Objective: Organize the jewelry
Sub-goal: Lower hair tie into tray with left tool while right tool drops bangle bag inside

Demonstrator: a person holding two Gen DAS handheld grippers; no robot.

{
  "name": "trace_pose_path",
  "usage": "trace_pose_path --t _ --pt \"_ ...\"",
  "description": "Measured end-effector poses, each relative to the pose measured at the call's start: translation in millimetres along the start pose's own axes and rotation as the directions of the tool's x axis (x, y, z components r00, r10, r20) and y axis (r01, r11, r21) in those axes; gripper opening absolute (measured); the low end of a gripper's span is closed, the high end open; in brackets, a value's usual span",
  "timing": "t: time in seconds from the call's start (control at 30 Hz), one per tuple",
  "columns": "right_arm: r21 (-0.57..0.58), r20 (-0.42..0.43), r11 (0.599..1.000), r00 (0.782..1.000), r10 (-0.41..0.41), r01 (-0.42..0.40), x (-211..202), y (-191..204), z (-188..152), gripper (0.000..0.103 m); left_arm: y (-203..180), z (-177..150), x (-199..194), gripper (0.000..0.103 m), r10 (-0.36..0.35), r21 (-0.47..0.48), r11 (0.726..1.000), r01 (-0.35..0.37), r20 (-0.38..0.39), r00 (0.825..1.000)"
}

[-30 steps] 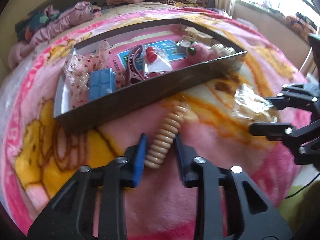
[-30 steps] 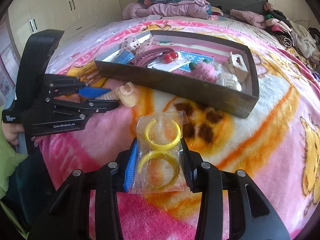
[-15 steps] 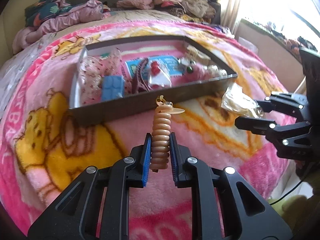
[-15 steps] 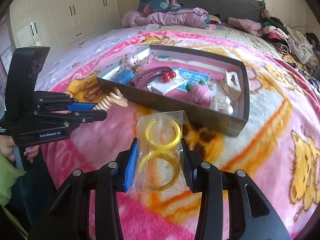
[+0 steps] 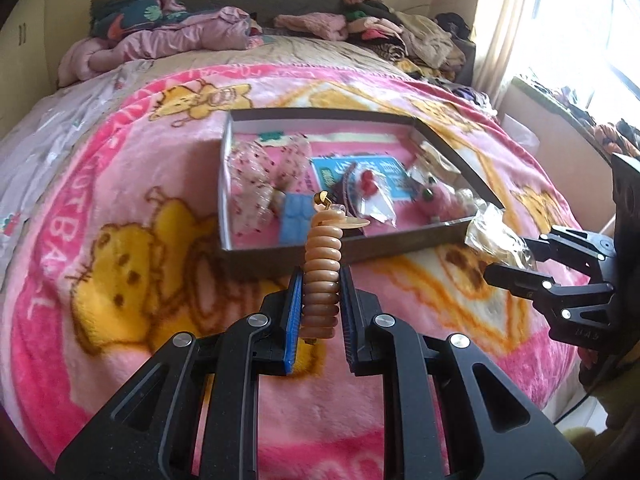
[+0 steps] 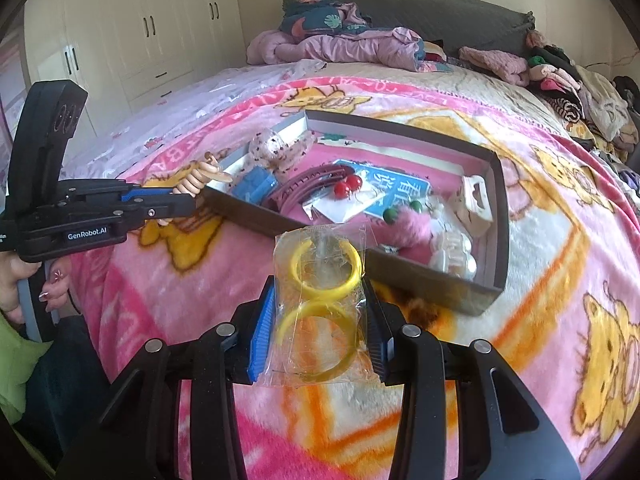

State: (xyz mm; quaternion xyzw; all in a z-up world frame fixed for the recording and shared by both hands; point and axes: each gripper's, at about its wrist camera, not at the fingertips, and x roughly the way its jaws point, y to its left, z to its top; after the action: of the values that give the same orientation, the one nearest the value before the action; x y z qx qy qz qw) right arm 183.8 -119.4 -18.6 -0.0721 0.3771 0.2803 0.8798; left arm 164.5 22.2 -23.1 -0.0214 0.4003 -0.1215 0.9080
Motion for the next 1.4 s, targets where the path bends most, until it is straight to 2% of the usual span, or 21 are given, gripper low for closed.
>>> trace_pose_path --t 0.4,0.8,1.4 --pt "0.015 0.035 1.0 0.999 -0.01 0.01 9 -7 22 0.038 22 20 -1 0.011 0.038 -0.033 0.999 -0.038 0.022 0.999" --pt "0.055 0.066 0.998 0.997 -0.042 0.039 15 -25 40 0.038 32 36 7 0.011 0.047 -0.044 0.998 -0.046 0.025 0.999" --pt "0.129 0.083 0.985 0.988 -0.127 0.116 18 -67 51 0.038 21 58 38 0.011 0.031 -0.016 0.999 -0.031 0.004 1.0"
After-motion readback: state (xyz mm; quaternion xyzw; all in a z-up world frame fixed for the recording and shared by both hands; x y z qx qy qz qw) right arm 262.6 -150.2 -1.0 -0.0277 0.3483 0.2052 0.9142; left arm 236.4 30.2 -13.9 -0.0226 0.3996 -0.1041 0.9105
